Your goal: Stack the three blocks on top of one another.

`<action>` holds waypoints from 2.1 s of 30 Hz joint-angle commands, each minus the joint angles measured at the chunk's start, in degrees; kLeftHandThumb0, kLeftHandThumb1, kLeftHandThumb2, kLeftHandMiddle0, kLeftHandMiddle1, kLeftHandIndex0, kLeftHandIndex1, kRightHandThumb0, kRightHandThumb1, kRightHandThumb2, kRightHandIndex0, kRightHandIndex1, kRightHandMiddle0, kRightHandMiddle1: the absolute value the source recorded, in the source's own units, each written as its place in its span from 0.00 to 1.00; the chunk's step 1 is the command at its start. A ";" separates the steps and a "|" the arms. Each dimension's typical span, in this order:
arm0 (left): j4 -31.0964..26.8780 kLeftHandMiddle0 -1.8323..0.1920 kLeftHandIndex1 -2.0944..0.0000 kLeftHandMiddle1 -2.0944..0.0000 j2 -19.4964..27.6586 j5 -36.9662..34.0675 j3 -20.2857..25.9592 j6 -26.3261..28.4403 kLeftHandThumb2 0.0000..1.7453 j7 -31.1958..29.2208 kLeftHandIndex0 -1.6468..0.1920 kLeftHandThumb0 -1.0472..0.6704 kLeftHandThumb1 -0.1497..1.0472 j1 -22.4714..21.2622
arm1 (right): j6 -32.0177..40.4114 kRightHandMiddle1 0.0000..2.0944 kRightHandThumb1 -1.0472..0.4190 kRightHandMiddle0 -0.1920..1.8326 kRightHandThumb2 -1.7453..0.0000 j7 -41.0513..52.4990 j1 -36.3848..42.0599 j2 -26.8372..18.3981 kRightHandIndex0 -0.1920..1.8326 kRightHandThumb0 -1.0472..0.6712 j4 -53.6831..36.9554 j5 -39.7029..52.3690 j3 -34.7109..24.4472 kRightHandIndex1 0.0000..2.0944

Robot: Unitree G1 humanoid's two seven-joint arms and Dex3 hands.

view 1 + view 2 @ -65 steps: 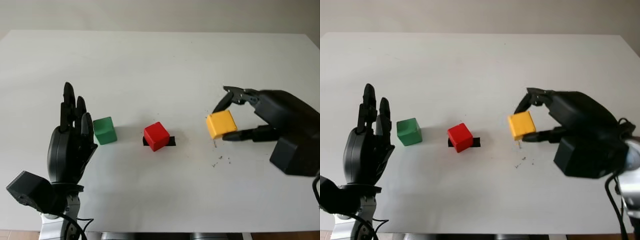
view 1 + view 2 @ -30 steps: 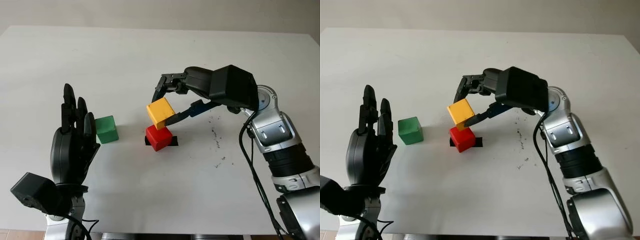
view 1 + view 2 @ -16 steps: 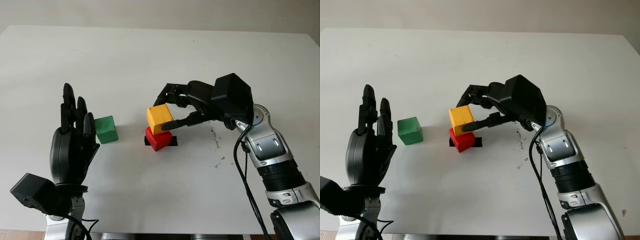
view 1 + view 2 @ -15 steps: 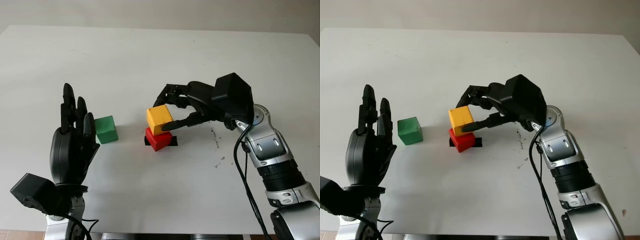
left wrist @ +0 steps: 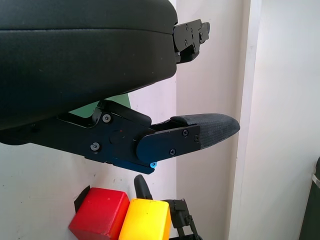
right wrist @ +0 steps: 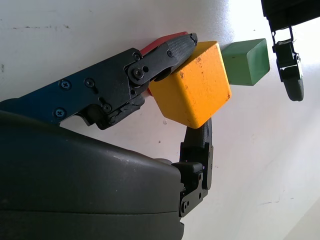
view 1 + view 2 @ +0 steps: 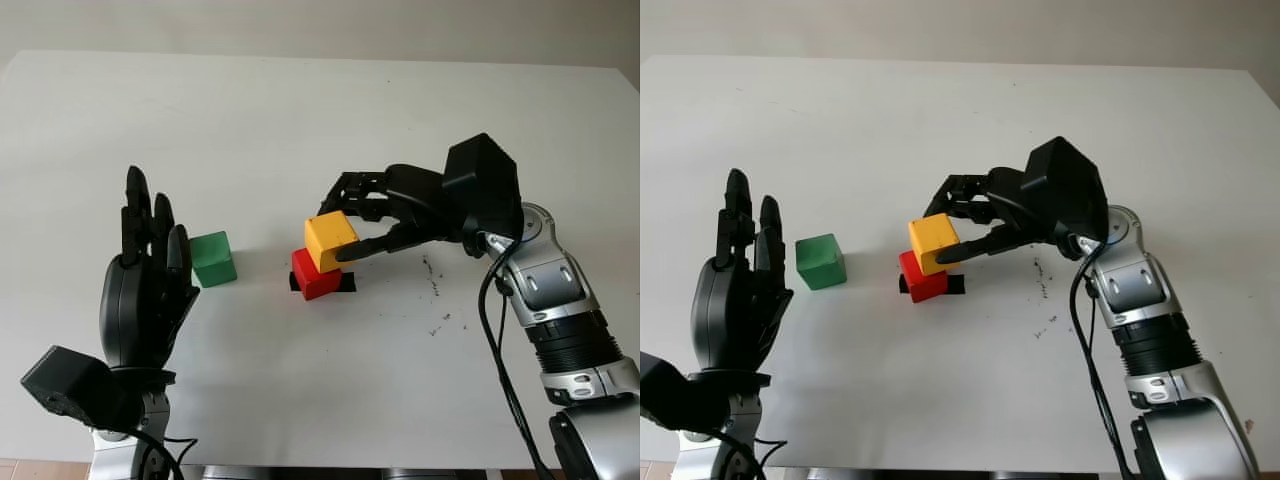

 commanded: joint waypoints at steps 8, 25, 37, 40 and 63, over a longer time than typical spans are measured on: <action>-0.32 0.98 0.98 0.97 0.03 -0.14 0.09 -0.44 0.32 -0.15 1.00 0.22 1.00 0.40 | -2.70 0.76 0.10 0.29 0.97 0.36 -1.31 -0.37 0.22 0.30 2.02 -0.35 0.19 0.02; -0.92 0.99 0.99 0.98 -0.11 0.43 -0.20 0.16 0.32 0.10 1.00 0.22 1.00 0.73 | -1.13 0.76 0.10 0.29 0.97 1.80 -1.01 1.25 0.21 0.31 -0.12 1.09 0.52 0.02; -1.51 0.99 0.99 0.97 -0.55 0.62 -0.52 0.99 0.32 0.73 1.00 0.21 1.00 1.05 | -0.85 0.76 0.09 0.27 0.97 1.81 0.03 1.23 0.20 0.32 -2.45 1.70 0.63 0.02; -1.79 0.99 0.99 0.97 -0.54 0.60 -0.59 1.05 0.32 0.70 1.00 0.21 1.00 1.21 | -1.13 0.76 0.09 0.26 0.97 1.74 0.06 1.15 0.20 0.32 -2.36 1.51 0.69 0.02; -1.34 0.99 0.98 0.97 -0.51 0.28 -0.66 0.54 0.32 0.74 1.00 0.22 1.00 1.36 | -0.32 0.31 0.13 0.10 0.97 3.77 0.48 -1.42 0.05 0.23 -5.05 -2.96 4.11 0.01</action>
